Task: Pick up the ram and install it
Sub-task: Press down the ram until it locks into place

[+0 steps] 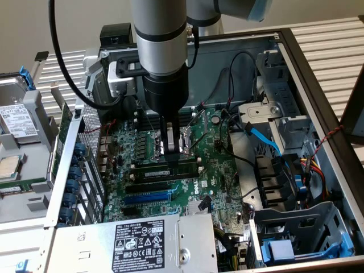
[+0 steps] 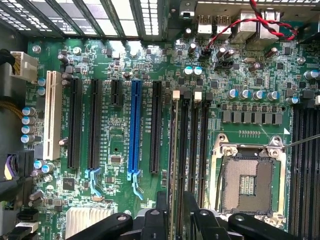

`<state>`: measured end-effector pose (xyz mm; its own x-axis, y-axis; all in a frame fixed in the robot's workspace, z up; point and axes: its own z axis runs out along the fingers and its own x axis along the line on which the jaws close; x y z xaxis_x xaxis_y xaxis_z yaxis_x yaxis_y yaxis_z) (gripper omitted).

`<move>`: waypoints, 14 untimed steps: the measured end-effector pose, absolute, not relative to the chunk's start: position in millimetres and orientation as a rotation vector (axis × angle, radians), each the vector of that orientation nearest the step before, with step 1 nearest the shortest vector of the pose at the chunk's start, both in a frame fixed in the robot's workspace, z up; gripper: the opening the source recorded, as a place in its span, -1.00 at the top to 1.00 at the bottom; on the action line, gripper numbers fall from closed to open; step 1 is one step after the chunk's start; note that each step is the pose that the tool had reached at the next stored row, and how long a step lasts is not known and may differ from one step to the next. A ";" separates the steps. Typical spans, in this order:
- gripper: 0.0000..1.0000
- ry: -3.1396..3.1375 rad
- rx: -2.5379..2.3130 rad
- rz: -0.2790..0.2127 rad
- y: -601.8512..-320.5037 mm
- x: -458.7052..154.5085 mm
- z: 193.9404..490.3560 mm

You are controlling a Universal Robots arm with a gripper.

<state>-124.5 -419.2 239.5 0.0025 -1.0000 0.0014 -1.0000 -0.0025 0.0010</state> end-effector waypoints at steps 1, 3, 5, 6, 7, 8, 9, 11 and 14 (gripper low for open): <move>0.45 -2.218 2.223 0.000 -419.2 -124.5 239.5; 0.45 -2.218 2.224 -0.001 -419.3 -124.8 239.7; 0.45 -2.218 2.224 -0.001 -419.2 -125.0 240.6; 0.45 -2.219 2.224 -0.002 -419.2 -125.4 241.2; 0.45 -2.219 2.224 -0.002 -419.2 -125.7 242.0; 0.45 -2.219 2.224 -0.002 -419.2 -125.8 242.8; 0.45 -2.219 2.225 -0.003 -419.2 -126.0 243.5; 0.45 -2.220 2.226 -0.005 -419.2 -126.3 244.9; 0.62 -2.223 2.228 -0.011 -419.2 -128.0 246.7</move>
<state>-128.0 -419.2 246.7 0.0024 -1.0000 -0.0085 -1.0000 -0.0024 0.0009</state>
